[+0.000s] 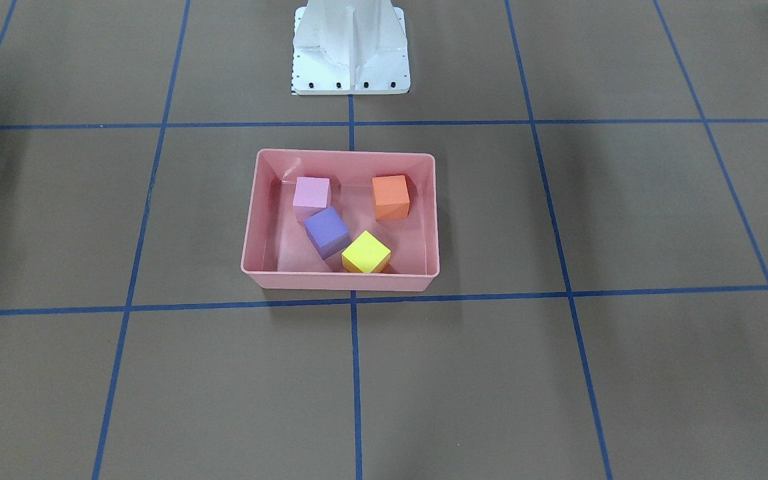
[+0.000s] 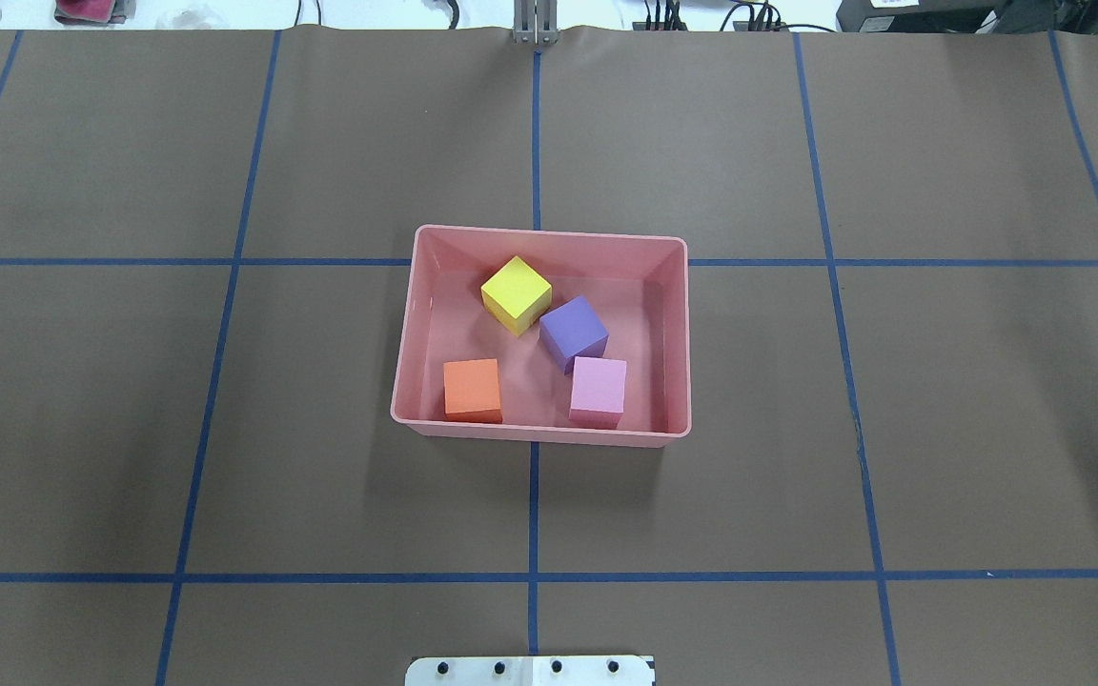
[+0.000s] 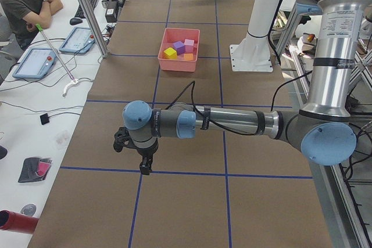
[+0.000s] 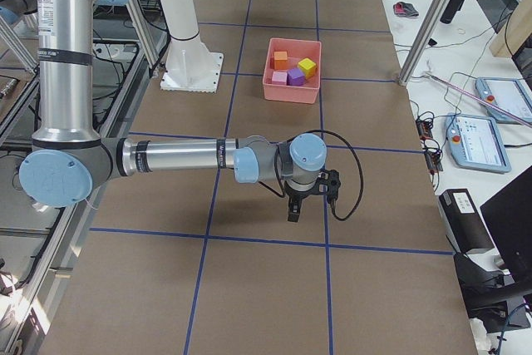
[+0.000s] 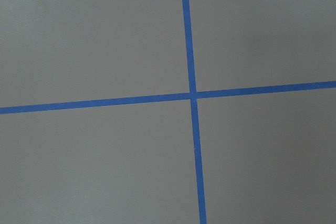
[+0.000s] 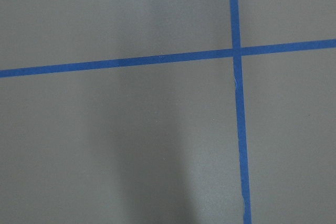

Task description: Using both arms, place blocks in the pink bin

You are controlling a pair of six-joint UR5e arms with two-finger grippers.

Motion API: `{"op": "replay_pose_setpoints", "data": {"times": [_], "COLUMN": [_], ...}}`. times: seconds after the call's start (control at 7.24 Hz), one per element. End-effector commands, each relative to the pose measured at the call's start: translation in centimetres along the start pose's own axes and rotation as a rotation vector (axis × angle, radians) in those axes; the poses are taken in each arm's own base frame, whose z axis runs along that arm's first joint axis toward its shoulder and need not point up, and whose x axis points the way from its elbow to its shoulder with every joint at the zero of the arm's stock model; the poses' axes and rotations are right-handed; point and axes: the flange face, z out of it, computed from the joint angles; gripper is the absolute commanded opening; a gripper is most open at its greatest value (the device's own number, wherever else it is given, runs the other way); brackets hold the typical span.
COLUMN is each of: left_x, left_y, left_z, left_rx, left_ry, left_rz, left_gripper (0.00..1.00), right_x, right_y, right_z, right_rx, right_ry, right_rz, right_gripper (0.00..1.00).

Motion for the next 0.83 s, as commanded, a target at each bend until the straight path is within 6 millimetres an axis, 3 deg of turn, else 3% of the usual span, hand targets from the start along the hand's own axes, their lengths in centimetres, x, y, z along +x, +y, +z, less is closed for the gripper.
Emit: {"op": "replay_pose_setpoints", "data": {"times": [0.0, 0.69], "left_x": [0.01, 0.12], "left_y": [-0.01, -0.11], "left_z": [0.07, -0.05], "left_rx": [-0.001, 0.002], "left_ry": [0.001, 0.001], "left_rz": [-0.001, 0.0], "left_gripper": [1.0, 1.0], "right_x": [0.12, 0.7], "right_y": [-0.08, -0.44], "right_z": [0.12, -0.21], "right_rx": [-0.001, 0.034], "right_ry": [0.003, 0.098], "right_rz": [-0.003, -0.167], "right_gripper": [1.0, 1.0]}}
